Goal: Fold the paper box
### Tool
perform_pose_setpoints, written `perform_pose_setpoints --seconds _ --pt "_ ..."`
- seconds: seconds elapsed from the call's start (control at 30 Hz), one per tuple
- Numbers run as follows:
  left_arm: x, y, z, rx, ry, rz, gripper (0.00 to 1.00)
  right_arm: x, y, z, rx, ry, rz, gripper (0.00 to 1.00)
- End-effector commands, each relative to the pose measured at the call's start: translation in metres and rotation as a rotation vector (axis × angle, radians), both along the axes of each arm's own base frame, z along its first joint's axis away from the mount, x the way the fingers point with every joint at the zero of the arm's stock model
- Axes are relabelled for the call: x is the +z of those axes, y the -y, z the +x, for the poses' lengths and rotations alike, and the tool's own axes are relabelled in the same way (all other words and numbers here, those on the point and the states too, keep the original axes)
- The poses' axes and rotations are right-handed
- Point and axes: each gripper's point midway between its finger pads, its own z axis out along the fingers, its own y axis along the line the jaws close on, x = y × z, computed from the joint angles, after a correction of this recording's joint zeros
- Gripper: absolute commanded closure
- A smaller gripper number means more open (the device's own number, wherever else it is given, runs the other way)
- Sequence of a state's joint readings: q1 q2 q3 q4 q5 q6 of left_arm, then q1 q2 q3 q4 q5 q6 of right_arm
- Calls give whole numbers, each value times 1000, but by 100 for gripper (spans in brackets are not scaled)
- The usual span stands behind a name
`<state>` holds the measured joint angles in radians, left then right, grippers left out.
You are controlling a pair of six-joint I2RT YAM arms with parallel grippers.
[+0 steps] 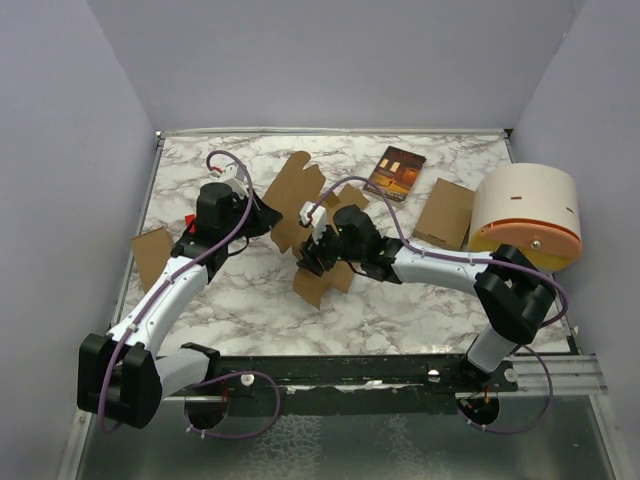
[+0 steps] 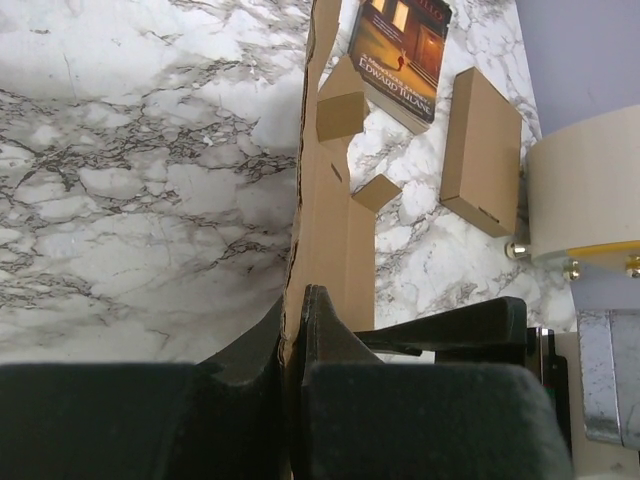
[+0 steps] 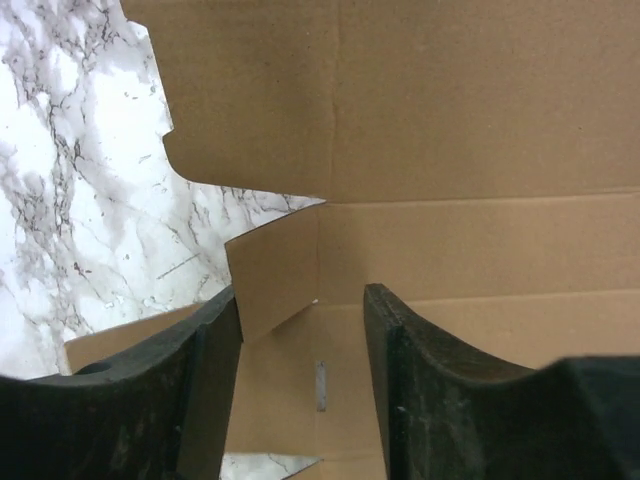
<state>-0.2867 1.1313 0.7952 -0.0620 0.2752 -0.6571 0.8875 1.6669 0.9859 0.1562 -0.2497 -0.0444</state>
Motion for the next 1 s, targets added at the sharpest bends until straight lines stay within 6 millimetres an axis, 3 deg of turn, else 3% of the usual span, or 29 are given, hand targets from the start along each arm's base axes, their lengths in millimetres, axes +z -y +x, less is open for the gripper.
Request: perform_pose_setpoints --seconds 0.0,0.3,0.6,0.97 --pt "23 7 1 -31 60 -17 100 20 -6 19 -72 71 28 53" --pt "17 4 -3 -82 107 64 100 26 2 23 -61 78 25 74" --pt "12 5 -6 -151 161 127 100 24 16 34 -66 -4 57 70" --pt "14 21 -11 -246 178 79 100 -4 11 28 -33 -117 44 68"
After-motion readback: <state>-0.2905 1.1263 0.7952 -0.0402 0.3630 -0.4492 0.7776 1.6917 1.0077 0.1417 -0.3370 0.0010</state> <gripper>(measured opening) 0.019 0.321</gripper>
